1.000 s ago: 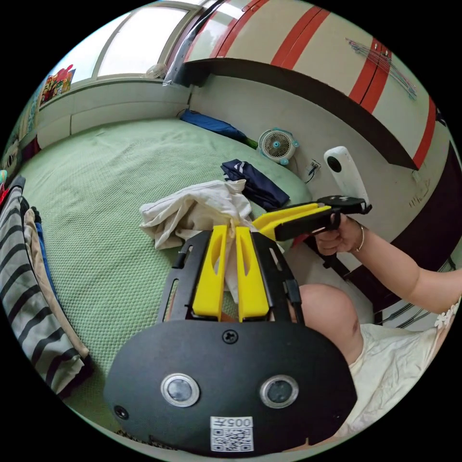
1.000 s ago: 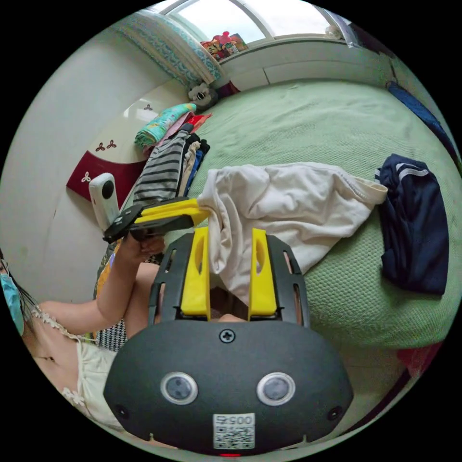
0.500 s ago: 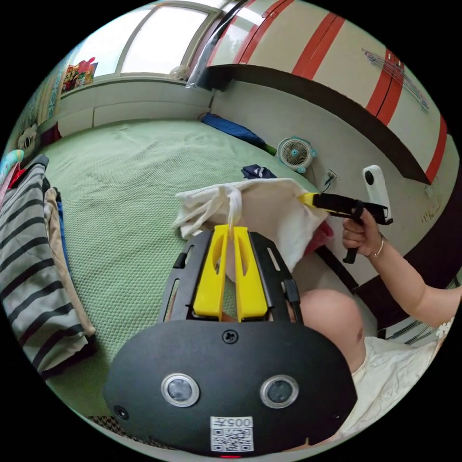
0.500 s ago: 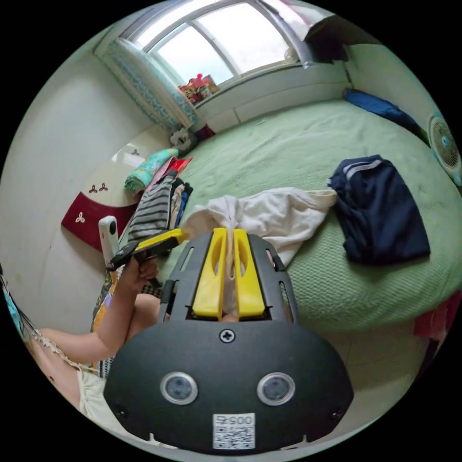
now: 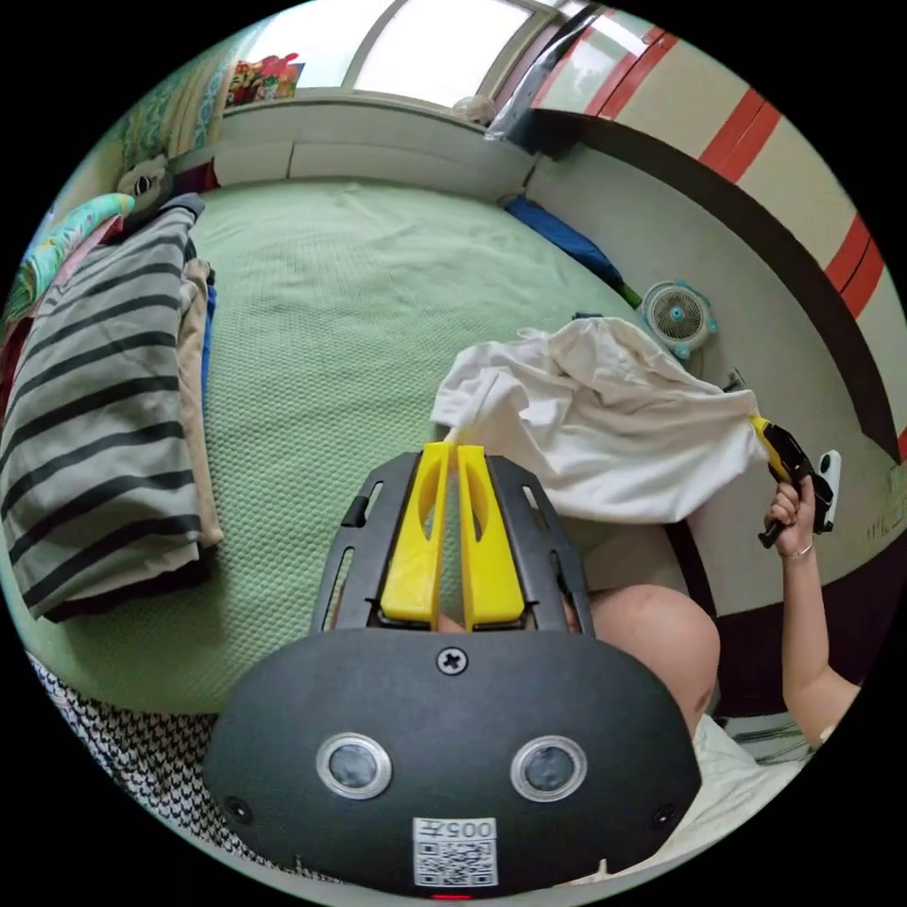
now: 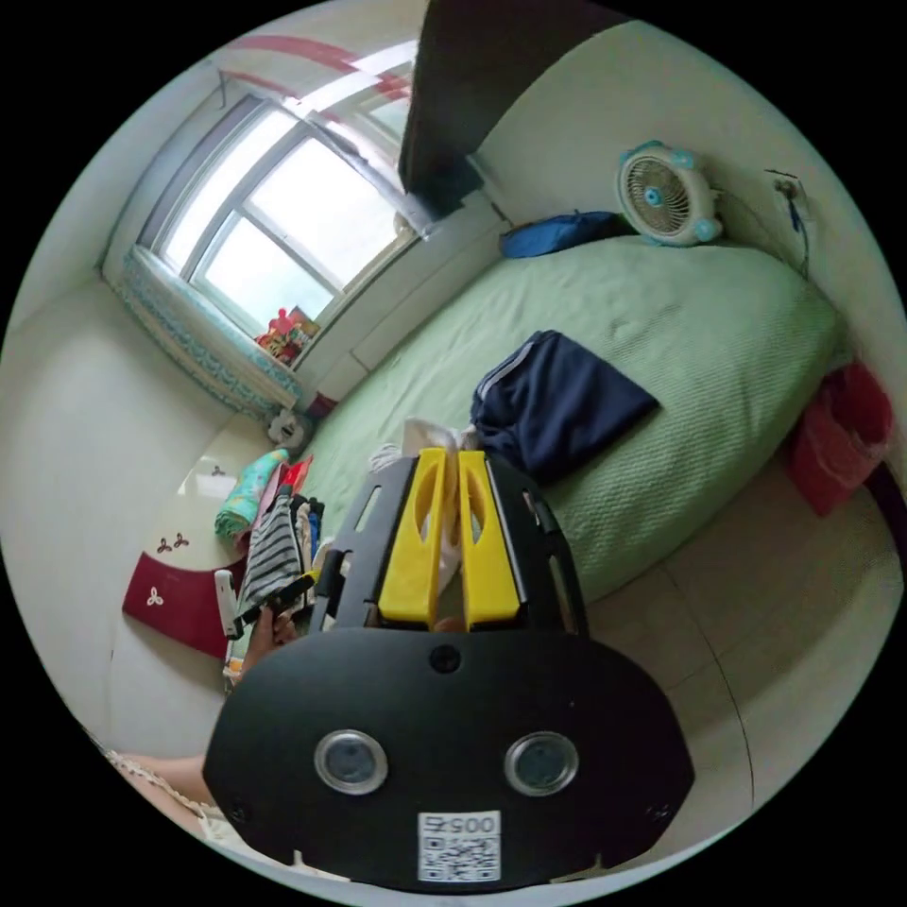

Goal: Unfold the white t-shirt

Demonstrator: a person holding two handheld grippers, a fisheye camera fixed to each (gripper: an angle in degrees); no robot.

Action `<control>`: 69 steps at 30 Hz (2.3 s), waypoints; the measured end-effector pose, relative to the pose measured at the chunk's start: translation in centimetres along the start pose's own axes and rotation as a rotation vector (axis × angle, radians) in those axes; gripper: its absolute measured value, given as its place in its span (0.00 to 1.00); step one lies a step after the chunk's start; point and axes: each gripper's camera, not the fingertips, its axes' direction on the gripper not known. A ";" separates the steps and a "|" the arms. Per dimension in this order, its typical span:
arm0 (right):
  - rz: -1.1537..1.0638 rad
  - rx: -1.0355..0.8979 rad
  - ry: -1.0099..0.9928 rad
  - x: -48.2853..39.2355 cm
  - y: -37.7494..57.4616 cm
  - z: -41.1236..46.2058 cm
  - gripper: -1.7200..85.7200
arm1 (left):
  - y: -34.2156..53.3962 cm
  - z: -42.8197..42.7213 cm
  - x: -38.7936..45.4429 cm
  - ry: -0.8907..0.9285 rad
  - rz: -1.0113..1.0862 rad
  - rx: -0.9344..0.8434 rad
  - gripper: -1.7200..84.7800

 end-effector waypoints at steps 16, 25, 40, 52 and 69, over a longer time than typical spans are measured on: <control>0.110 0.011 0.183 7.0 5.1 -1.0 0.02 | -2.8 0.0 1.6 0.106 0.014 0.006 0.13; -0.060 -0.027 0.236 3.5 5.6 1.5 0.02 | -9.8 10.0 7.4 0.097 0.174 -0.043 0.21; -0.233 -0.079 0.282 -1.7 8.4 6.0 0.02 | -12.2 15.6 16.5 -0.082 0.352 -0.171 0.09; -0.419 -0.121 0.134 -11.1 9.0 13.7 0.01 | -10.9 4.9 5.4 -0.289 0.106 -0.121 0.08; -0.336 -0.299 0.414 -14.7 5.2 28.3 0.04 | -9.4 -4.0 -3.8 -0.273 -0.106 0.001 0.15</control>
